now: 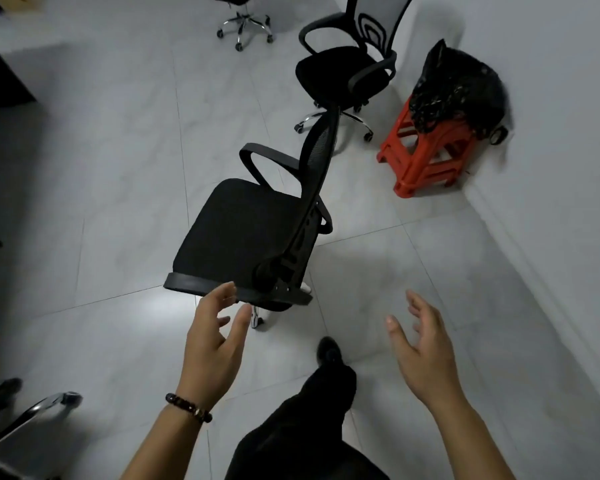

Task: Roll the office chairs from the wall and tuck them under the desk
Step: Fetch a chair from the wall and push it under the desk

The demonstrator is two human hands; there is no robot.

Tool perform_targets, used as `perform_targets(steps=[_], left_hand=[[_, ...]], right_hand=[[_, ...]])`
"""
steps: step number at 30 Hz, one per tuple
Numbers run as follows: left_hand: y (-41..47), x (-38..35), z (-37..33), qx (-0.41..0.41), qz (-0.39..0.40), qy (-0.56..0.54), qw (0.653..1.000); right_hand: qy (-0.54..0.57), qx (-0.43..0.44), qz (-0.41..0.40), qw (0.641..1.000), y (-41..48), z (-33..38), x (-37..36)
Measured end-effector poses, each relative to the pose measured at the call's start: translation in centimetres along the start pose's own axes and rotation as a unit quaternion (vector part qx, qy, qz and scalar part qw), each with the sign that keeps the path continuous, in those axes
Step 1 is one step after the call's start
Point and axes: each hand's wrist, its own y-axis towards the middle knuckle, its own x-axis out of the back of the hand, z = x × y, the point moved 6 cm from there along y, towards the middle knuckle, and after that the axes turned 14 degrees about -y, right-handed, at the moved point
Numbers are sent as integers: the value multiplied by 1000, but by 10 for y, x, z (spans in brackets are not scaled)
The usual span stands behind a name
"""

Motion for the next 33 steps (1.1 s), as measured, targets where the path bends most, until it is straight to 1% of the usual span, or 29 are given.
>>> perform_targets(steps=[3,6,9,13,16,18,21,23,24,26,28,29,30,32,33], left_hand=[[53,-42,1,32,-27,-19,999],[107,-76,-20,50,-76,-76,993],[156,-103,-49,50,-104,-86,990],[197,-133,-68,61,-130,-81,986],[218,-156,-59,82,-163,-34,983],[221,-168,-51,96,-206,12,974],[205,-184,-41,151,-311,61,936],[191,-192,-40,183,-372,73,907],[188,-196,-42,190,-388,87,898],[190,-203,-45,201,-404,126,884],[193,-205,-47,215,-405,176,871],[193,-203,-46,226,-407,214,859],[192,-199,-42,237,-409,259,842],[188,-193,-31,270,-411,352,797],[189,-192,-28,282,-408,384,779]], right_hand=[[-64,27,35,997,72,-3,16],[-117,86,67,987,146,15,46],[-156,156,80,972,217,46,69],[-145,211,102,961,297,81,79],[-131,271,148,942,356,103,62],[-131,319,192,919,388,114,46],[-147,411,270,858,422,138,28],[-143,470,286,823,435,158,20],[-142,497,289,806,441,168,15],[-150,539,283,779,453,186,3],[-171,569,249,765,463,201,-7],[-189,587,234,752,465,208,-14],[-211,608,229,731,464,212,-24],[-262,640,236,683,457,215,-49],[-278,649,228,671,454,215,-58]])
